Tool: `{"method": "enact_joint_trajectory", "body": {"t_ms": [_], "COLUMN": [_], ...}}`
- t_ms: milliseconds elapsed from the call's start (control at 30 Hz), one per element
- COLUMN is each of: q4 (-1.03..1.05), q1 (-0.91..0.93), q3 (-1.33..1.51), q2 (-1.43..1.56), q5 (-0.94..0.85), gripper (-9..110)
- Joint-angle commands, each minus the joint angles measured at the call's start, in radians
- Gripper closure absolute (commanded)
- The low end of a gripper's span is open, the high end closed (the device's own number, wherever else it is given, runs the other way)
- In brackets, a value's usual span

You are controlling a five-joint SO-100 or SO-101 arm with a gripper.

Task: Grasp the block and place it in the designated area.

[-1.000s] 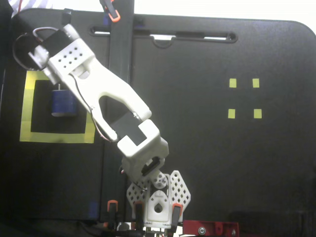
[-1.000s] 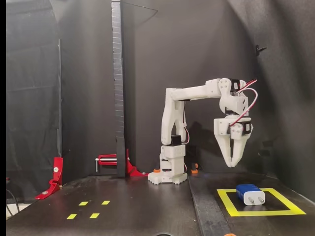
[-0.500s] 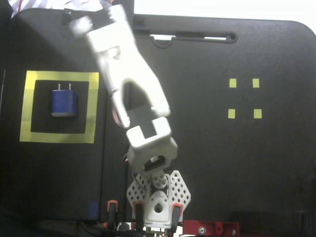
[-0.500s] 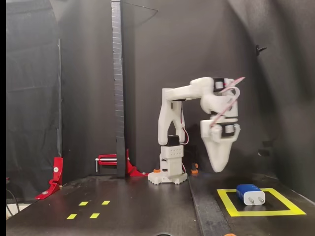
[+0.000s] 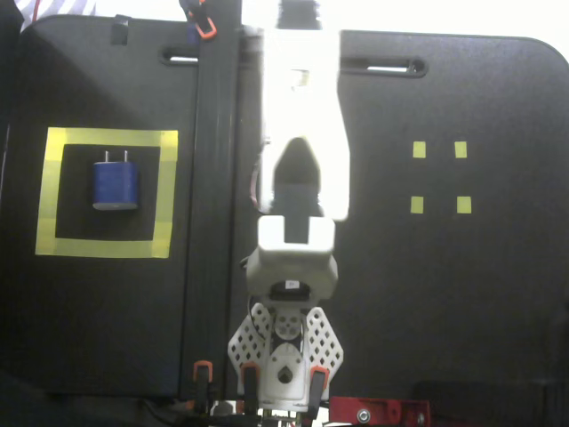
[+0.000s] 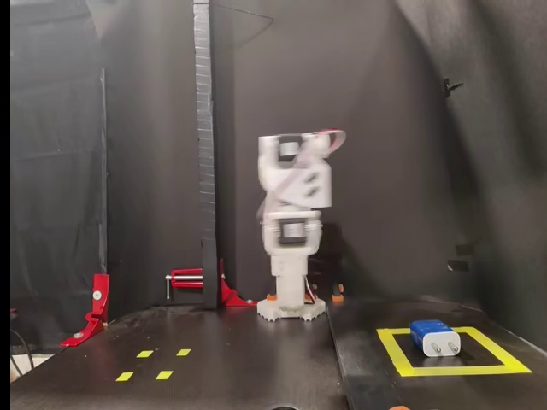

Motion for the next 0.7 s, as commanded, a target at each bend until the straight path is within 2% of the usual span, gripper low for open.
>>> {"method": "enact_joint_trajectory", "body": {"t_ms": [0, 200, 667], "q4": [0.003, -0.075, -0.707], "q1": [0.023, 0.028, -0.029], "q3": [-0.038, 0.074, 0.897], "q2": [0.063, 0.193, 0.923], "q5": [-0.012, -0.028, -0.029], "gripper": [102, 102, 102]}}
